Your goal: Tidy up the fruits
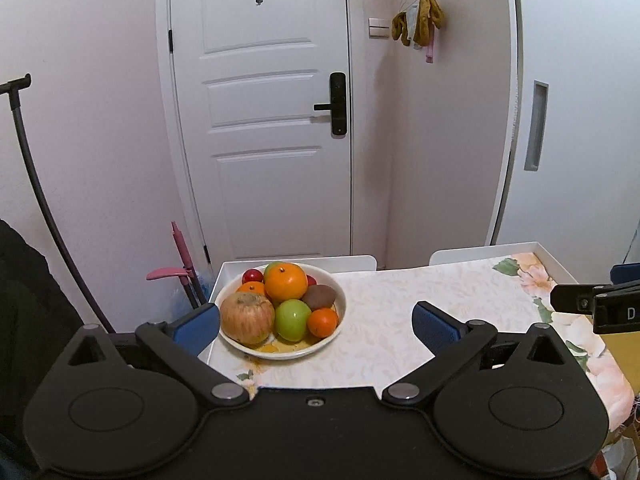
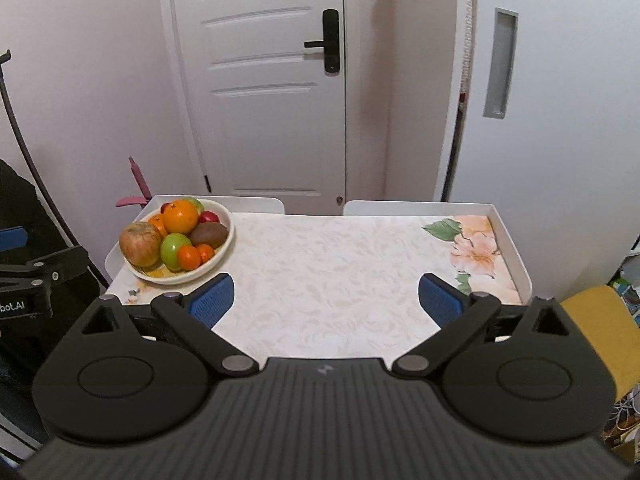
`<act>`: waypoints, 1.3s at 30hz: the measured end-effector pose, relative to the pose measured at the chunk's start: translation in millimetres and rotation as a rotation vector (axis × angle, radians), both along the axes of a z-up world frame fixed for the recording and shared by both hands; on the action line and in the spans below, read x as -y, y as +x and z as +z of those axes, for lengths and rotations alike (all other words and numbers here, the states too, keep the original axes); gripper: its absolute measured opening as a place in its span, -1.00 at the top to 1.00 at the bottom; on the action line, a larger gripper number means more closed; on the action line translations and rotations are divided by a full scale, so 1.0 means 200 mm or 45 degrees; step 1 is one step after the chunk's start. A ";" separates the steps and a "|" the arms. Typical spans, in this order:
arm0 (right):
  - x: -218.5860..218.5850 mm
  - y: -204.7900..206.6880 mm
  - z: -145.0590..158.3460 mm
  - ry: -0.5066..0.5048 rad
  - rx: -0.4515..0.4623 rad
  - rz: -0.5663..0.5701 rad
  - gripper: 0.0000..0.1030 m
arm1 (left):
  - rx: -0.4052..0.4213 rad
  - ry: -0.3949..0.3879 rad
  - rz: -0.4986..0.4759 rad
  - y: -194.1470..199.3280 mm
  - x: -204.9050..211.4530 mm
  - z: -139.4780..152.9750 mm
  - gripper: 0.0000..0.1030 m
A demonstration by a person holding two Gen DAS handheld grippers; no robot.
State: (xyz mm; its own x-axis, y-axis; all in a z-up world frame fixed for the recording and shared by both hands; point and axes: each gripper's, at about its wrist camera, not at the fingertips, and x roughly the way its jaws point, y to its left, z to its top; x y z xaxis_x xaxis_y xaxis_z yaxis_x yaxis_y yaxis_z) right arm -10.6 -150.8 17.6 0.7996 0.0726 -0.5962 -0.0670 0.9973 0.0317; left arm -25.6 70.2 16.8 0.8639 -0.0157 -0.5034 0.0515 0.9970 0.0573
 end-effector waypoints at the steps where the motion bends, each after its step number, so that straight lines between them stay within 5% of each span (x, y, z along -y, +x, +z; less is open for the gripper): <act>1: 0.01 -0.02 0.00 -0.007 0.003 -0.003 -1.00 | 0.000 0.001 0.001 -0.01 0.00 0.00 -1.00; 39: 0.04 -0.02 -0.01 -0.007 -0.028 -0.070 -1.00 | 0.002 0.009 0.000 -0.02 0.01 -0.02 -1.00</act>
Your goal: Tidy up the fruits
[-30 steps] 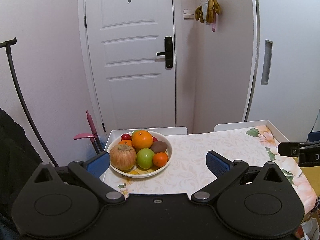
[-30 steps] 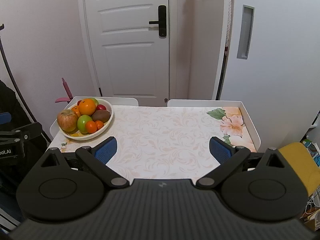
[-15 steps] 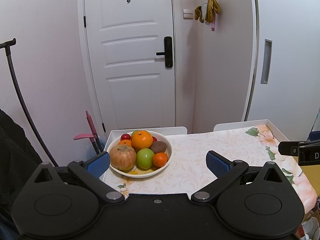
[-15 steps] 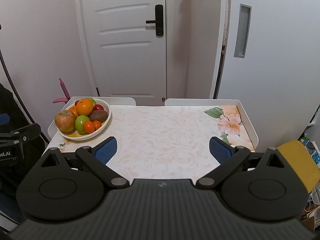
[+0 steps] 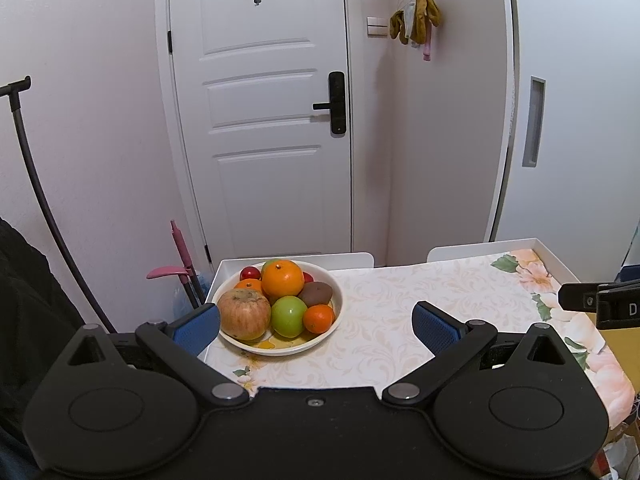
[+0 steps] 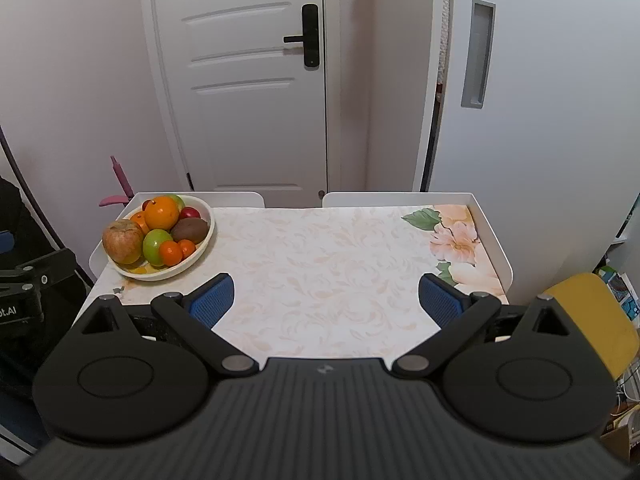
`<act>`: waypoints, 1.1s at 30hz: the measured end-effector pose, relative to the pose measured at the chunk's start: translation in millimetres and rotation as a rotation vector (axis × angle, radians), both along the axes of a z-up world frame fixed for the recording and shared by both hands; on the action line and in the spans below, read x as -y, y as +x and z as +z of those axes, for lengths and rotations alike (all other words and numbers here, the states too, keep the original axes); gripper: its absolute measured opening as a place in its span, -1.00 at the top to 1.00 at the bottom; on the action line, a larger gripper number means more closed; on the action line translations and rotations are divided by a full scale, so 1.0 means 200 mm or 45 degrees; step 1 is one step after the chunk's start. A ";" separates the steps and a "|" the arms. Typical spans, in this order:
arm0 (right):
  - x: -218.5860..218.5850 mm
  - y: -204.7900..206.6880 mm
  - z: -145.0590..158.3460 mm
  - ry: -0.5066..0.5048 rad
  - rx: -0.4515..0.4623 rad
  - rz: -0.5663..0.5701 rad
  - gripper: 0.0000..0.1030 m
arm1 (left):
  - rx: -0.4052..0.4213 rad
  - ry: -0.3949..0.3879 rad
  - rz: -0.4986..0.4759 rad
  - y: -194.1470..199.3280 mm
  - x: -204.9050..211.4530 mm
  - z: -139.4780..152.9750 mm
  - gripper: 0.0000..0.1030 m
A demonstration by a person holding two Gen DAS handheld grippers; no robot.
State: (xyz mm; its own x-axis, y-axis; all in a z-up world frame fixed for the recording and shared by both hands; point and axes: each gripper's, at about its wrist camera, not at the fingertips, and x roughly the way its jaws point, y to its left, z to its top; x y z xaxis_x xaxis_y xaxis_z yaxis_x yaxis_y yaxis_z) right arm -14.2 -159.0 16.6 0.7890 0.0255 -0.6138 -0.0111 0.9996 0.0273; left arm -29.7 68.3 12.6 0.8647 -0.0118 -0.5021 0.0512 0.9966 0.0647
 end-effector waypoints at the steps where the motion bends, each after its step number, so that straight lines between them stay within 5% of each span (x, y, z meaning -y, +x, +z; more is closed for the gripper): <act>1: 0.00 0.00 0.00 0.001 -0.001 -0.002 -1.00 | -0.001 0.000 0.001 0.00 0.00 0.00 -1.00; 33: 0.00 0.03 -0.01 0.004 -0.012 -0.002 -1.00 | 0.010 -0.008 0.005 0.04 0.01 0.01 -1.00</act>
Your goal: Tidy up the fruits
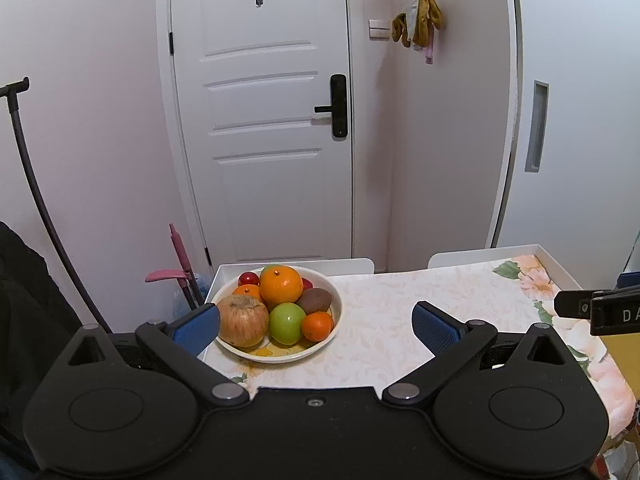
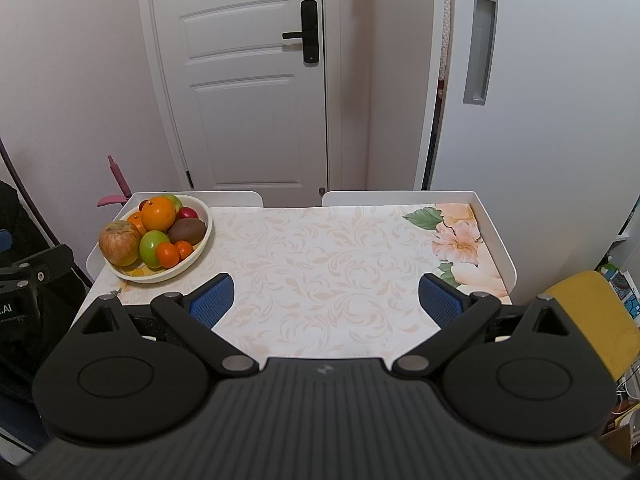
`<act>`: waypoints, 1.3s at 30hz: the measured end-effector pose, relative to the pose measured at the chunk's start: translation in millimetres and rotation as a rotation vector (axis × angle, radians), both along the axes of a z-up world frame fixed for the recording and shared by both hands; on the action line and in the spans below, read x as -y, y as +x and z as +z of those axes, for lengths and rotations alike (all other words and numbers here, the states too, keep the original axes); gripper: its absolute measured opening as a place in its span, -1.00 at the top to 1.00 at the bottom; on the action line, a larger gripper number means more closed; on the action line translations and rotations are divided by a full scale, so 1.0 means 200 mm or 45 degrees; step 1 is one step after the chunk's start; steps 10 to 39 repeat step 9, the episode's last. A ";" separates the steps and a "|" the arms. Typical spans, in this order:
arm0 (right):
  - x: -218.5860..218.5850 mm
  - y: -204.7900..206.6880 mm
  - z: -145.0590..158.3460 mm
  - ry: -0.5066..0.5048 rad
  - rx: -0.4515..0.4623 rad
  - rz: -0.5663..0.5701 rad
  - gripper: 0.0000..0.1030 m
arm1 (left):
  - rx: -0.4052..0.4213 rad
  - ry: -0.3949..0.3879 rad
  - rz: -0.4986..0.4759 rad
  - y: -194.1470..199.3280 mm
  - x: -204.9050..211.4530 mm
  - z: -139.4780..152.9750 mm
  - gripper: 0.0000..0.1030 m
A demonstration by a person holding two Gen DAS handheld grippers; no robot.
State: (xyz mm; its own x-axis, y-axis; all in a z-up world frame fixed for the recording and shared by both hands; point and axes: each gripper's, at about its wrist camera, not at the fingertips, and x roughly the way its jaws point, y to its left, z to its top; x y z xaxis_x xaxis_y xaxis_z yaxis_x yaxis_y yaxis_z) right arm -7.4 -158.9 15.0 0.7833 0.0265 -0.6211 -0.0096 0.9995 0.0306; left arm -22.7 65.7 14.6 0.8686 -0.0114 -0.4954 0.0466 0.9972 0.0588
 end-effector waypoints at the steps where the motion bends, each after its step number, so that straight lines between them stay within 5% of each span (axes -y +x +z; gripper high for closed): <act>1: 0.00 0.00 0.00 0.000 0.000 0.000 -1.00 | -0.002 -0.005 0.005 0.00 0.00 0.00 -1.00; 39: 0.00 0.01 0.00 0.000 -0.003 -0.002 -1.00 | -0.014 -0.045 0.019 0.02 -0.02 -0.01 -1.00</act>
